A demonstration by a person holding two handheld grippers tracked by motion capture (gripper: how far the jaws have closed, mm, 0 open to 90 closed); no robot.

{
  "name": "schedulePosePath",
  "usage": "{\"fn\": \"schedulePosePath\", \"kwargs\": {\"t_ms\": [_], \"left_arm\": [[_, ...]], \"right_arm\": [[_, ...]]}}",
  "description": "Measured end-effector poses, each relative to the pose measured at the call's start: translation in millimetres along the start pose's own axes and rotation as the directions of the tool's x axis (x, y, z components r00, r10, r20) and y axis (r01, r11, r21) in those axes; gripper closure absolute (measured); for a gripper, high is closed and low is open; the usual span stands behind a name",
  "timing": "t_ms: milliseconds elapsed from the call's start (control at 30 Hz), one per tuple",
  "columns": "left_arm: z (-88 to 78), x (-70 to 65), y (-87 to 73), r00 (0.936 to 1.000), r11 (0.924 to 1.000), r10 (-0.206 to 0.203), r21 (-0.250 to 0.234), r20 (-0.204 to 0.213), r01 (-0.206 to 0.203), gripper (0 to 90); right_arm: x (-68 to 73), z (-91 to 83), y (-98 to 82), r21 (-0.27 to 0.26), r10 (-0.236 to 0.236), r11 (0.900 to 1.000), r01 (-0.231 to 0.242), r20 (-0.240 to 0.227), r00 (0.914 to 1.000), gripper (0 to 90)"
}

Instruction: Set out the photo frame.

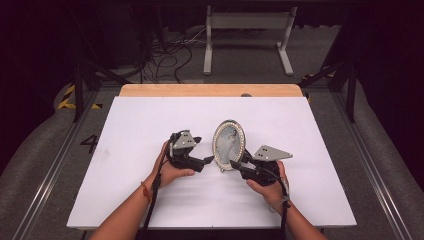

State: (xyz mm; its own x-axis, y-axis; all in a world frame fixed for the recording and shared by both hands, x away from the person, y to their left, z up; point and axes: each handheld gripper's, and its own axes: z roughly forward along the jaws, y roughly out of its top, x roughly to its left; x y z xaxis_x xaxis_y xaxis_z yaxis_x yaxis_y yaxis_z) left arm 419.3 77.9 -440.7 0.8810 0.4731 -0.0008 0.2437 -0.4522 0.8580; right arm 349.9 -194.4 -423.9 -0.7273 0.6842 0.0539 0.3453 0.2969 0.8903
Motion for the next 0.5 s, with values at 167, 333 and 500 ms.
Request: {"fn": "schedulePosePath", "kwargs": {"t_ms": [167,333,500], "left_arm": [[9.0,3.3,-2.2,0.9993,0.9999,0.003,0.012,0.037,-0.003,19.0],[16.7,8.8,3.5,0.9976,0.9996,-0.029,-0.001,0.063,0.029,18.6],[24.9,4.8,8.9,0.9973,0.9995,0.029,0.008,0.068,-0.029,22.7]], "right_arm": [[0.0,6.9,-1.1,-0.008,0.045,0.999,-0.045,0.0,0.999,63.0],[-0.2,17.1,-4.3,-0.001,0.056,0.998,-0.056,0.0,0.9984,71.8],[-5.1,17.0,-4.5,-0.002,0.071,0.997,-0.071,-0.028,0.9971,72.6]]}}
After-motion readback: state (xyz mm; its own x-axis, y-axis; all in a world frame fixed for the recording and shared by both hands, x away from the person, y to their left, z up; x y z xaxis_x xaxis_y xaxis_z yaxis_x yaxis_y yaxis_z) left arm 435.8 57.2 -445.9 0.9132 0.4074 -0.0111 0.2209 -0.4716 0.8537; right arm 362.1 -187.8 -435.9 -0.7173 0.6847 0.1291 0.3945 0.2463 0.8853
